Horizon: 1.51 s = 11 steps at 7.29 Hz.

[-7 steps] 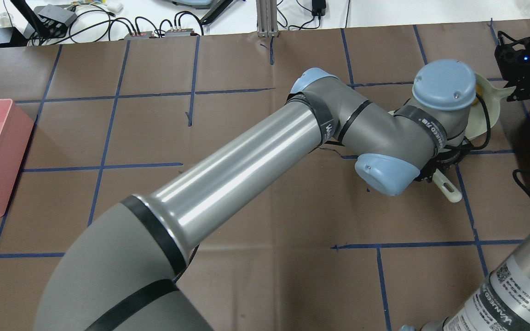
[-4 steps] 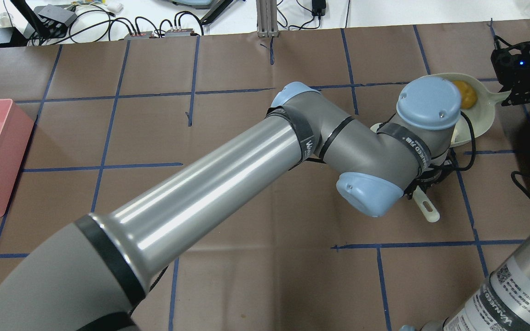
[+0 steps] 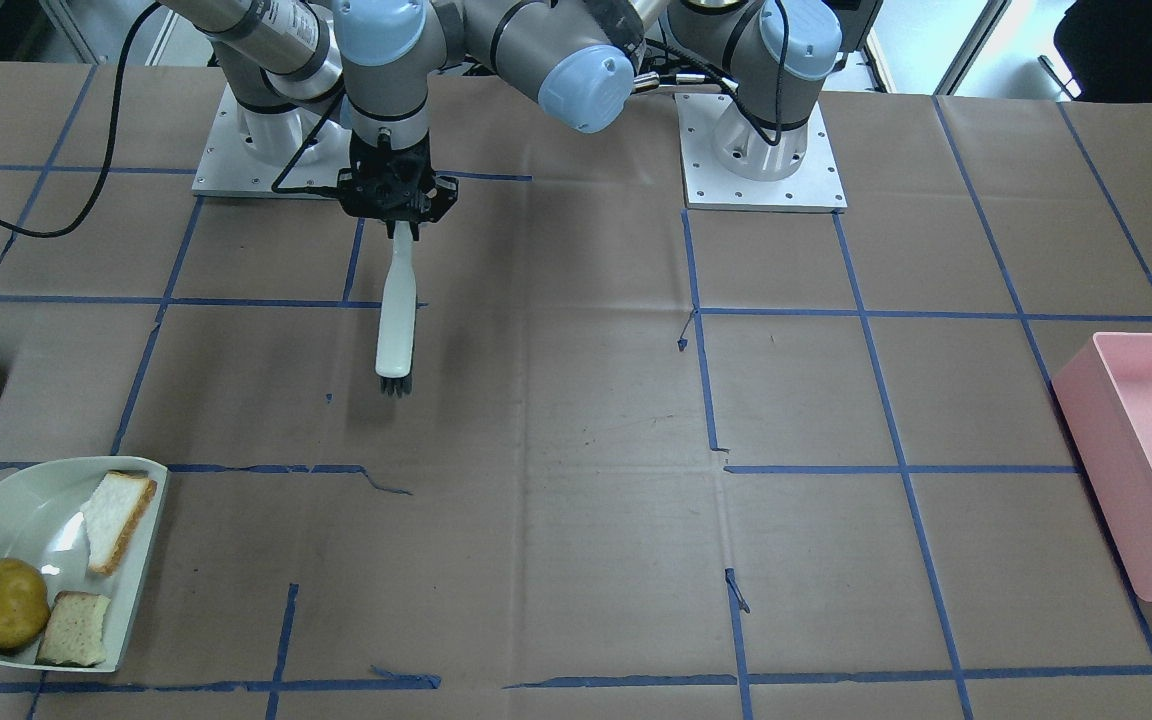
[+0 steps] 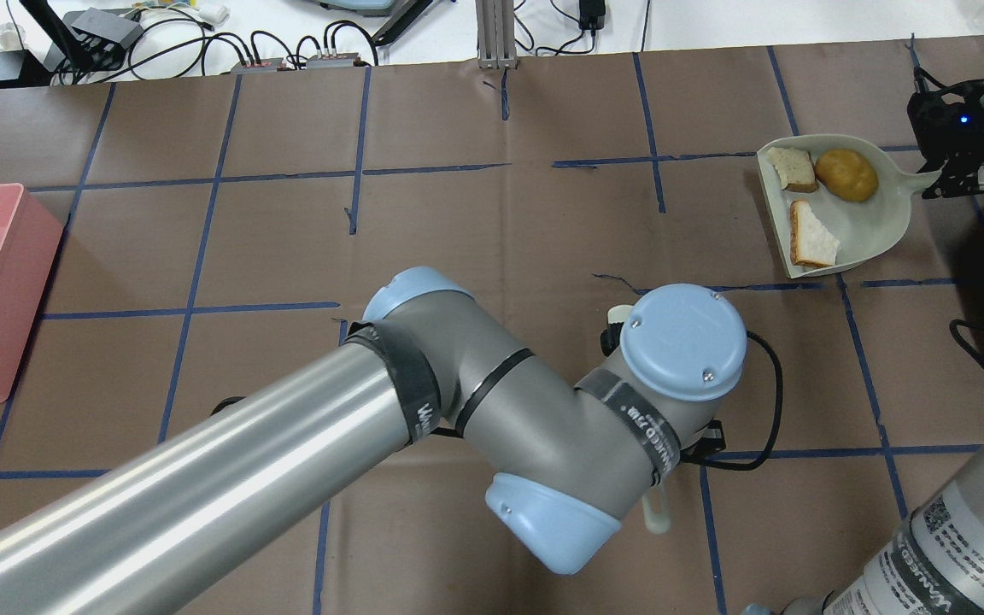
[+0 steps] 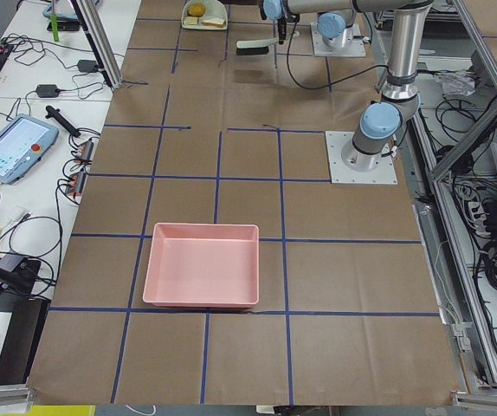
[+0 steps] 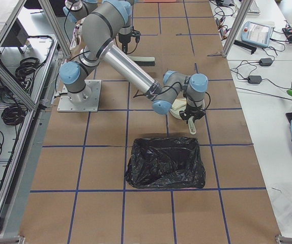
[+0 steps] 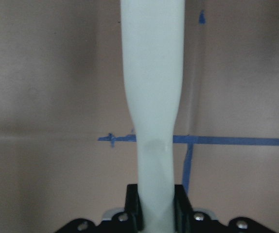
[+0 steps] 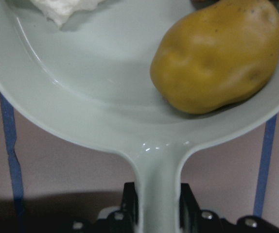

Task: Sweep and dump trash in nearest bin
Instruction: 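Pull the left gripper with brush back toward the robot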

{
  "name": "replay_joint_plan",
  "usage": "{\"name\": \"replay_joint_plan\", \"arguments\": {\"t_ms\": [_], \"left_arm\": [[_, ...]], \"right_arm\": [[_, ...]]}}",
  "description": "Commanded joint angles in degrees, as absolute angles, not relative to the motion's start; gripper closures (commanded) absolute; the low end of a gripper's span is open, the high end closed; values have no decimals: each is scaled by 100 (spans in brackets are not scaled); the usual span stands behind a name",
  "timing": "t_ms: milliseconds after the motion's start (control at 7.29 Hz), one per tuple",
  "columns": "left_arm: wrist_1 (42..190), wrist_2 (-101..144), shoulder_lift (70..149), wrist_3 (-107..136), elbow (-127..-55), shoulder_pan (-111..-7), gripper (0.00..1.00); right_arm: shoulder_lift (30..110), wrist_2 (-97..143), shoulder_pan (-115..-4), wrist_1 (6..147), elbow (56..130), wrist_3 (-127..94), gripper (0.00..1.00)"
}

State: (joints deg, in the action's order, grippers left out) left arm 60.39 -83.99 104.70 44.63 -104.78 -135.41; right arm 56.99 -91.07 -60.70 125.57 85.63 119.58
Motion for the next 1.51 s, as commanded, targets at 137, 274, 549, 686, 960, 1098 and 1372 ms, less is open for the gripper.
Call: {"name": "replay_joint_plan", "arguments": {"t_ms": [137, 274, 549, 686, 960, 1098, 1372], "left_arm": [[6021, -8873, 9362, 4307, -11976, -13500, 100], [5942, -8929, 9212, 4333, -12267, -13526, 100], [5819, -8912, 8922, 4368, -12637, -13482, 100], [5444, -8869, 8921, 4359, -12821, -13482, 100], [5370, -8842, 8938, 4377, -12928, -13456, 100], [5248, -8851, 8930, 4377, -13085, -13456, 100], [5107, -8842, 8956, 4377, -13087, -13395, 100]], "right_arm": [[5844, -8904, -6065, 12542, 8561, 11927, 100], [5975, -8895, -6073, 12542, 8578, 11909, 100], [6195, -8894, -6073, 12140, 8552, 11892, 100], [6335, -8903, -6073, 11938, 8552, 11883, 100], [6713, -8938, -6073, 11306, 8543, 11821, 100], [6958, -8999, -6073, 11033, 8534, 11821, 100], [7302, -9244, -6064, 10391, 8386, 11812, 100]]}}
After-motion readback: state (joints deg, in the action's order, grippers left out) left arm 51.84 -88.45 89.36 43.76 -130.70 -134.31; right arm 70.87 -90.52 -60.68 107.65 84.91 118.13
